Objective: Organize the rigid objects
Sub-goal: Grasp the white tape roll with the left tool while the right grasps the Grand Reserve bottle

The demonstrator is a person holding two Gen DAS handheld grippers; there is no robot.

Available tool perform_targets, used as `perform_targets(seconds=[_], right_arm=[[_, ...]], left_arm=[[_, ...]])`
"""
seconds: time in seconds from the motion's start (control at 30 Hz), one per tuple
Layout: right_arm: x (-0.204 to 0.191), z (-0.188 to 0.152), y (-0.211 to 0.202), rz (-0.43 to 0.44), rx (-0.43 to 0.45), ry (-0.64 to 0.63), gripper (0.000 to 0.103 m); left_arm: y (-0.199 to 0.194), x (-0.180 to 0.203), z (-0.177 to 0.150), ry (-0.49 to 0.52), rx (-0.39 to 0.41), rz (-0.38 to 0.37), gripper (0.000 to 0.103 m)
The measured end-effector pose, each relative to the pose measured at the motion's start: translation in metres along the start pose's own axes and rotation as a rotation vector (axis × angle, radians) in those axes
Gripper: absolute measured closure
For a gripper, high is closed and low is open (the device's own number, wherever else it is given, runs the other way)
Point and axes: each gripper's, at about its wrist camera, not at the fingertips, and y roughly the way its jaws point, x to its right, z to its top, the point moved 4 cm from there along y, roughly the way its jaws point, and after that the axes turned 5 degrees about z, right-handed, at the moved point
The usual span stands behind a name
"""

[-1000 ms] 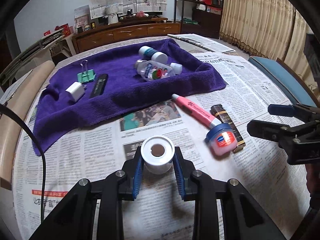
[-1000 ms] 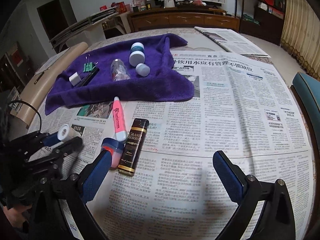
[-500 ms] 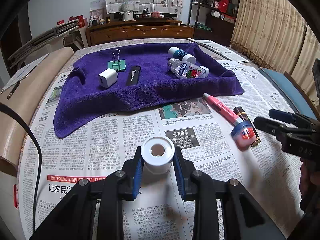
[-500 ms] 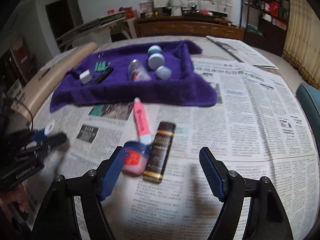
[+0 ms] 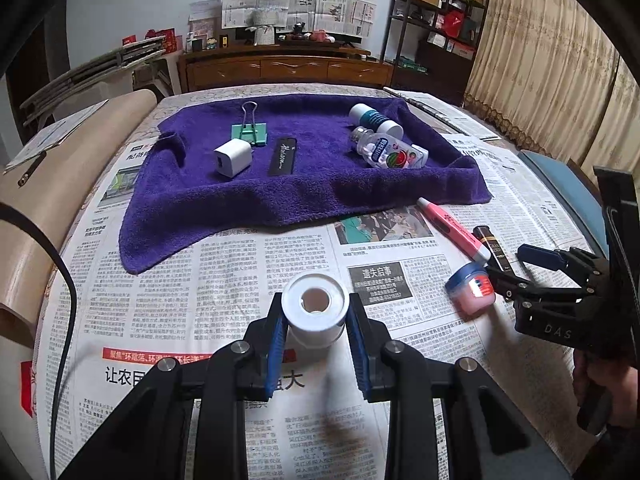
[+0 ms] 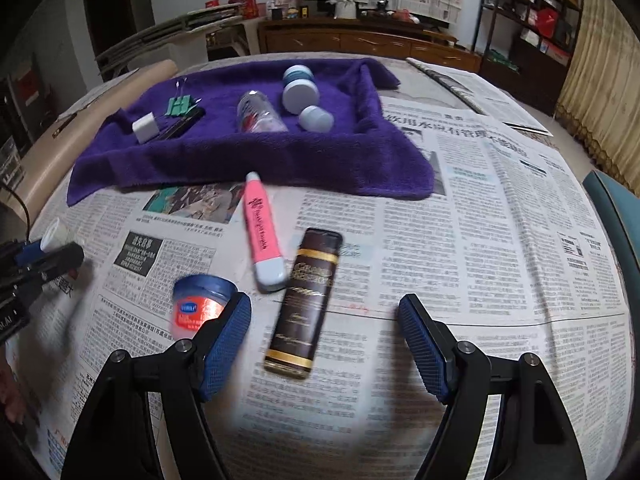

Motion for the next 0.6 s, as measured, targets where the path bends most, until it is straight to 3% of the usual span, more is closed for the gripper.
perform_targets(seconds=[0.1,0.2,0.3,0.6], right_arm=[[-0.002,0.000,0.000,-0.009,0.027,0.007,0.034],[-0.002,0.001,-0.003,-0.019,0.053,0.011,0.062],[-0.006,0.001,-0.004,-0.016,0.058,0.003,0.073],[-0.002,0.004,-0.004,0.025,0.043,0.028,0.078]], left_arm=[[0.000,-0.006,-0.001,-0.013,0.001,0.003,0.075],[0.001,-0.011,-0.002,-0.031,-0.001,-0.004,0.075],[0.001,-0.011,-0.003,-0.032,0.001,-0.007,0.075],[0.000,-0.016,-0.005,-0.042,0.004,0.002,0.075]])
